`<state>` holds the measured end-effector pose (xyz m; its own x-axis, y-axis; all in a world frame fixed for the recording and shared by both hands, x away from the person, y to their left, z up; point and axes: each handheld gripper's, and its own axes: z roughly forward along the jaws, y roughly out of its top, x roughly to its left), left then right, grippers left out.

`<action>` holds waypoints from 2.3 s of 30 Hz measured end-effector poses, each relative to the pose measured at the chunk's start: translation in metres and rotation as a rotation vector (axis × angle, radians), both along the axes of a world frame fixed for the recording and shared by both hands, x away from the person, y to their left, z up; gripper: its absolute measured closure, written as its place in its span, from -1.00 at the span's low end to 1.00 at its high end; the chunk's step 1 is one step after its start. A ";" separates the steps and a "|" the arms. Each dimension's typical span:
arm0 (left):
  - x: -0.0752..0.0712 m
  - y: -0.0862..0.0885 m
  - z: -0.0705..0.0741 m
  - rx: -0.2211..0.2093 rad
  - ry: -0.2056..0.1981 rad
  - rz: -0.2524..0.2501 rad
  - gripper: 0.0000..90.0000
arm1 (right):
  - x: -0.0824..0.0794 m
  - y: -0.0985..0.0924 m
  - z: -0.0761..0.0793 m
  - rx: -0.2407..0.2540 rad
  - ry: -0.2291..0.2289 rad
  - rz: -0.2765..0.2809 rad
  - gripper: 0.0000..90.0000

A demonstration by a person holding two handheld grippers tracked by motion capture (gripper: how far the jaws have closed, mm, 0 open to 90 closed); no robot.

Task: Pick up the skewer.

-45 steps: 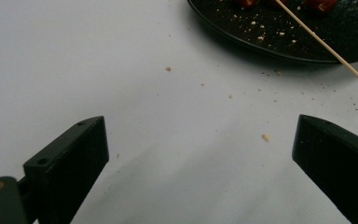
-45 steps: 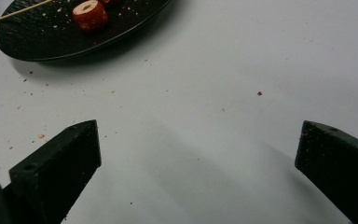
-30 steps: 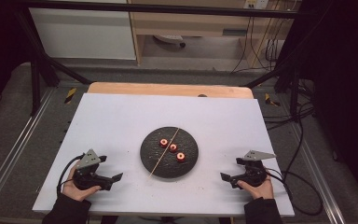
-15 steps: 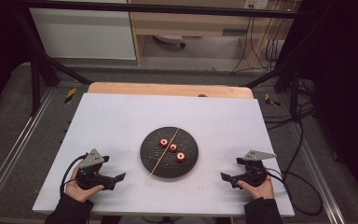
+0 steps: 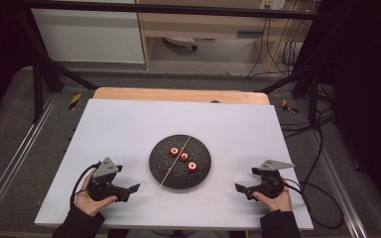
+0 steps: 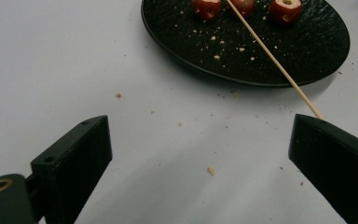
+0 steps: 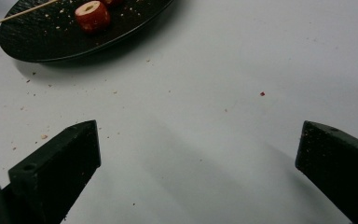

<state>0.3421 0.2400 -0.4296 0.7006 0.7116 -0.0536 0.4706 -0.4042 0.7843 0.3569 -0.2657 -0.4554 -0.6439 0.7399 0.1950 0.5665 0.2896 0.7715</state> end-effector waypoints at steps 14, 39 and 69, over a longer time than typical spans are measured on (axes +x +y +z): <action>0.006 -0.027 0.016 0.014 0.024 -0.007 -0.85 | 0.000 0.001 0.000 0.000 0.007 -0.004 -0.99; 0.031 -0.093 0.021 0.090 0.073 -0.019 -0.64 | 0.000 0.001 0.000 -0.008 0.008 0.004 -0.99; 0.047 -0.134 0.012 0.200 0.189 0.042 0.33 | 0.001 0.001 -0.001 -0.007 0.012 0.009 -0.99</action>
<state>0.3892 0.1057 -0.4178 0.6611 0.7494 -0.0359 0.6205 -0.5192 0.5878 0.3576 -0.2643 -0.4566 -0.6485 0.7351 0.1978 0.5728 0.3001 0.7628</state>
